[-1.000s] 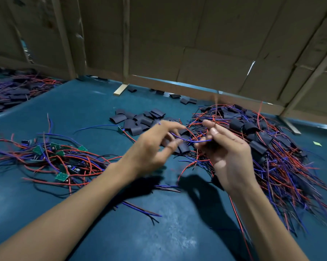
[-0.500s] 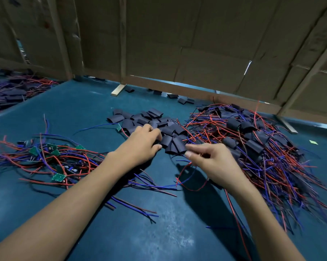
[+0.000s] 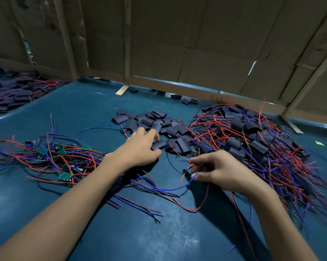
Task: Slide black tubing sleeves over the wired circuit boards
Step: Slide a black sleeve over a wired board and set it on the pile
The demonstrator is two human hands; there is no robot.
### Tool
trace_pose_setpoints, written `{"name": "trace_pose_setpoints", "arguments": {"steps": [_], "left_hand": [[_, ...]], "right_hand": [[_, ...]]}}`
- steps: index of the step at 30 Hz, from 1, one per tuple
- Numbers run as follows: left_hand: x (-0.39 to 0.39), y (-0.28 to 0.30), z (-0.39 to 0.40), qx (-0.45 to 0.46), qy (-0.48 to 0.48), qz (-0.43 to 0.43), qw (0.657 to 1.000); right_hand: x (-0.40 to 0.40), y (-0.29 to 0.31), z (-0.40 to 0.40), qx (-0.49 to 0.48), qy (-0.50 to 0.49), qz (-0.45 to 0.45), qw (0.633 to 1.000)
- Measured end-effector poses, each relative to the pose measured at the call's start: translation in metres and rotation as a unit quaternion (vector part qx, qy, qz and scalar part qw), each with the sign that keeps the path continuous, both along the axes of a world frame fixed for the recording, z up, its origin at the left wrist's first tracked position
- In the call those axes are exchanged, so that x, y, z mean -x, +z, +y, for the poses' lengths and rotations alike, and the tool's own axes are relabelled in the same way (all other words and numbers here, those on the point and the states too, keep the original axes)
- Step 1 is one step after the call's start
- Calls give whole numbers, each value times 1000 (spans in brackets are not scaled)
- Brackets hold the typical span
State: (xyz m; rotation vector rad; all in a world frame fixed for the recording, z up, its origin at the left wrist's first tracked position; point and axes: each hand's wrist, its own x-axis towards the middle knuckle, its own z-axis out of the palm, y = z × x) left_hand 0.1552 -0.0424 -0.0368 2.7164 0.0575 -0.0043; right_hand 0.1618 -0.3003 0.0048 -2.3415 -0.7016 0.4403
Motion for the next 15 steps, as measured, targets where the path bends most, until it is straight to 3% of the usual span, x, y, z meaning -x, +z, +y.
{"name": "trace_pose_setpoints", "arguments": {"steps": [5, 10, 15], "left_hand": [[4, 1, -3, -37, -37, -20, 998], [1, 9, -7, -27, -63, -43, 997], [3, 10, -3, -5, -78, -40, 996]], "right_hand": [[1, 4, -10, -50, 22, 86, 995], [0, 2, -7, 28, 36, 2, 999], [0, 7, -12, -138, -1, 32, 990]]}}
